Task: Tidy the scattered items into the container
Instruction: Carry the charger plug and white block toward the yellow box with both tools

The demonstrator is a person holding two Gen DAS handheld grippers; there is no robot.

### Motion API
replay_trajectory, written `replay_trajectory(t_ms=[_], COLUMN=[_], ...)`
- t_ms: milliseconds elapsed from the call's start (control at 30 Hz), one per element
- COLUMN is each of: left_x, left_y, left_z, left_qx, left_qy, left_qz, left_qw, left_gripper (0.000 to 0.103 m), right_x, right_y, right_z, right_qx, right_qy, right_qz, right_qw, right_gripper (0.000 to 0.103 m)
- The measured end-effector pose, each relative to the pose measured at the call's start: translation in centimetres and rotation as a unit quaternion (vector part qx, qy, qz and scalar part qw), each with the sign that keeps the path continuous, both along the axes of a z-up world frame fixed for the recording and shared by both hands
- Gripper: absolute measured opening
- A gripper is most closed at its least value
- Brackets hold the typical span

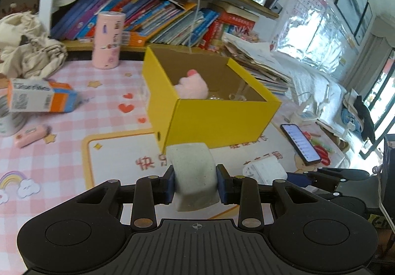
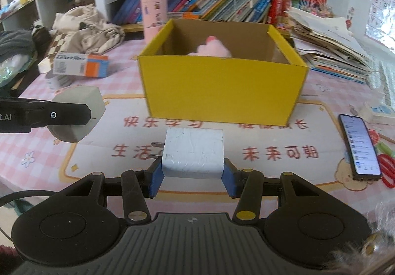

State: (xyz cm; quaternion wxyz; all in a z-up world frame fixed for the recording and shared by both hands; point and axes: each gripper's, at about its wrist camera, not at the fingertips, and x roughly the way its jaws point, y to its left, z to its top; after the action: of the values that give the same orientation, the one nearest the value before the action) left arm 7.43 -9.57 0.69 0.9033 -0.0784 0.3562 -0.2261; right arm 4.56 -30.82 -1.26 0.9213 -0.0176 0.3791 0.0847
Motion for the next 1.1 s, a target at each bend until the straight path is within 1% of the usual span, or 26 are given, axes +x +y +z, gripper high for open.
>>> replay_trajectory(t_ms=[400, 733, 867, 1100], left_x=[2.3, 3.9, 4.7, 6.5], left_y=[-3.8, -5.9, -6.8, -8.6], left_z=[-0.3, 0.2, 0.6, 3.0], left_qx=[-0.001, 0.0, -0.002, 0.0], left_qy=[0.006, -0.004, -0.016, -0.066], left_qz=[-0.029, -0.032, -0.032, -0.028], left_qw=[0.9995, 0.9995, 0.9994, 0.9974], left_gripper=[0.031, 0.03, 0.03, 0.03], right_x=[1.3, 3.4, 4.4, 6.6], right_y=[-3.9, -5.3, -5.9, -7.2], right_z=[-0.2, 0.3, 1.2, 3.3], right_qx=[-0.003, -0.008, -0.013, -0.015], right_qy=[0.009, 0.0, -0.022, -0.081], right_qz=[-0.026, -0.01, 0.005, 0.026], right_qw=[1.0, 1.0, 1.0, 0.996], right_gripper=[0.047, 0.047, 0.047, 0.047])
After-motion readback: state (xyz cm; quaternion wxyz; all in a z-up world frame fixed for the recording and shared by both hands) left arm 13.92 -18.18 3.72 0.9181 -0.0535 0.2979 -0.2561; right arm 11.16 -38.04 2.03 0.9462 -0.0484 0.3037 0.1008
